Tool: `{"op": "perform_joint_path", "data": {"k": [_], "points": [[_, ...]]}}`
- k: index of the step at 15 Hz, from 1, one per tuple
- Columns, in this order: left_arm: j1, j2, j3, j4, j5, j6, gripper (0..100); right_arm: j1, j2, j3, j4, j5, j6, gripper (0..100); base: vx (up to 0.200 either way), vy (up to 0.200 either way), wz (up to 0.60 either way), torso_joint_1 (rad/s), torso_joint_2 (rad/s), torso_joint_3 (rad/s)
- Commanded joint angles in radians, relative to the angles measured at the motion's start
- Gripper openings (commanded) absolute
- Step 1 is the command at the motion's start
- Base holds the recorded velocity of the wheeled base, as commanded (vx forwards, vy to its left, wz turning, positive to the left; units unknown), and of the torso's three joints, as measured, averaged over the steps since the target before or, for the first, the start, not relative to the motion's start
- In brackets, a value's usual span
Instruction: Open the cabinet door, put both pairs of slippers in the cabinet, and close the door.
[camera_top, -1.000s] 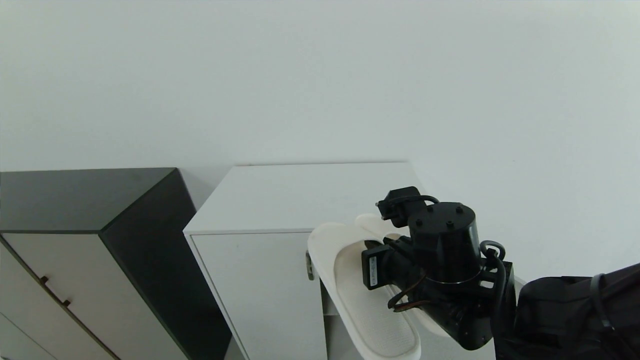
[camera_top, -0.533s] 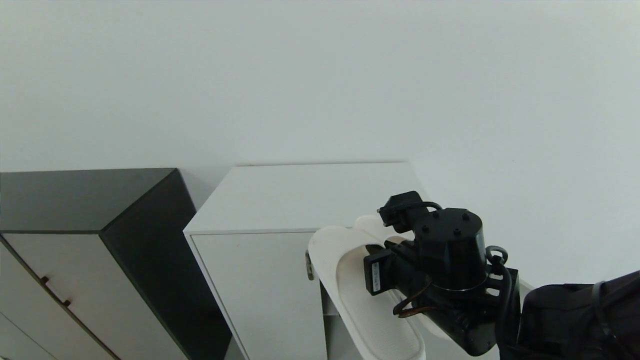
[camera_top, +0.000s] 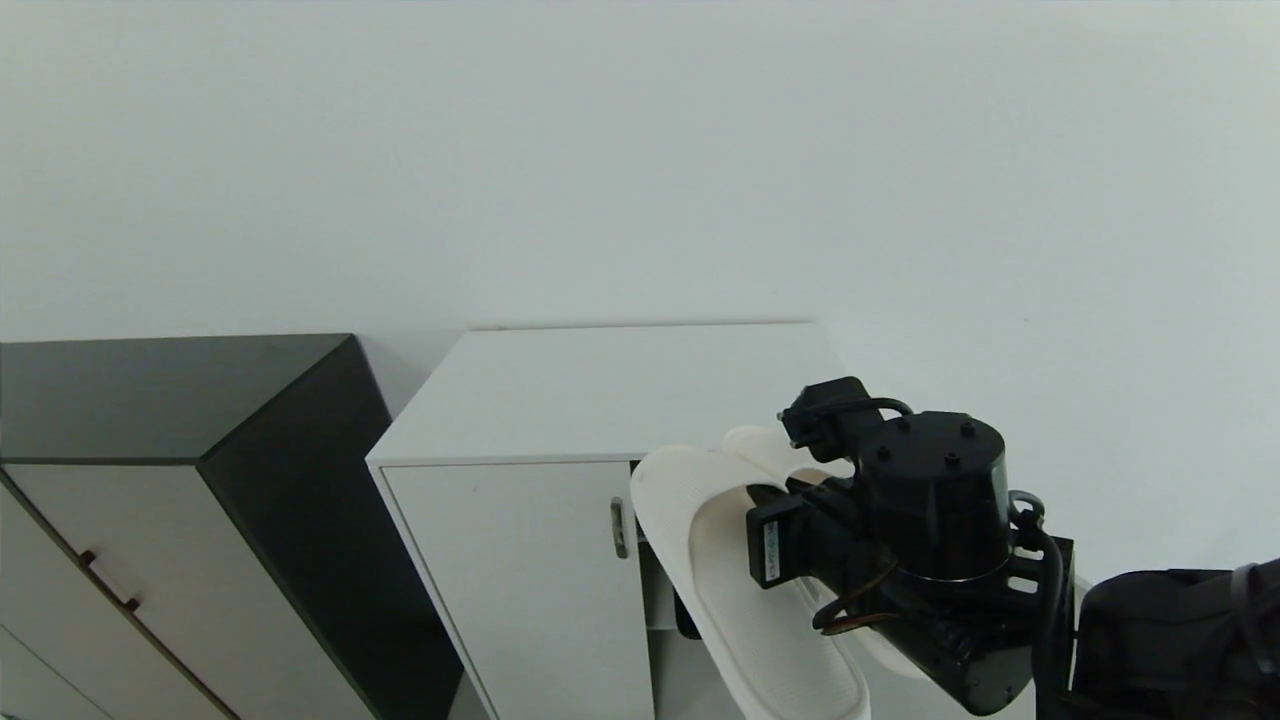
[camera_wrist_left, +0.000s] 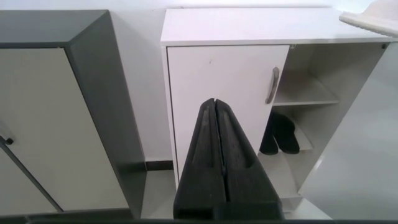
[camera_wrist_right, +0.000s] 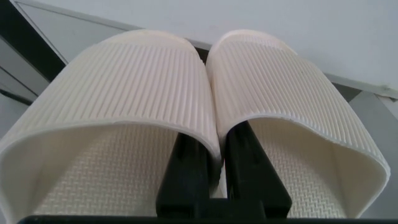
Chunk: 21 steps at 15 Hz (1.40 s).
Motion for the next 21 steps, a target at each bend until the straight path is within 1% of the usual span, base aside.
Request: {"op": "perform_joint_path", "data": {"k": [1, 12, 21], "points": [[0.000, 0.001, 0.000, 0.000, 0.000, 0.000, 0, 0.000, -0.004, 0.005, 0.001, 0.000, 0.000, 0, 0.000, 0.000, 0.00, -0.173, 0.41, 0.222], [0.000, 0.000, 0.000, 0.000, 0.000, 0.000, 0, 0.001, 0.002, 0.024, -0.010, 0.002, -0.014, 0, 0.000, 0.000, 0.00, -0.217, 0.53, 0.309], [0.000, 0.001, 0.000, 0.000, -0.001, 0.000, 0, 0.001, 0.020, 0.031, -0.019, 0.002, -0.012, 0, 0.000, 0.000, 0.00, -0.163, 0.49, 0.318]]}}
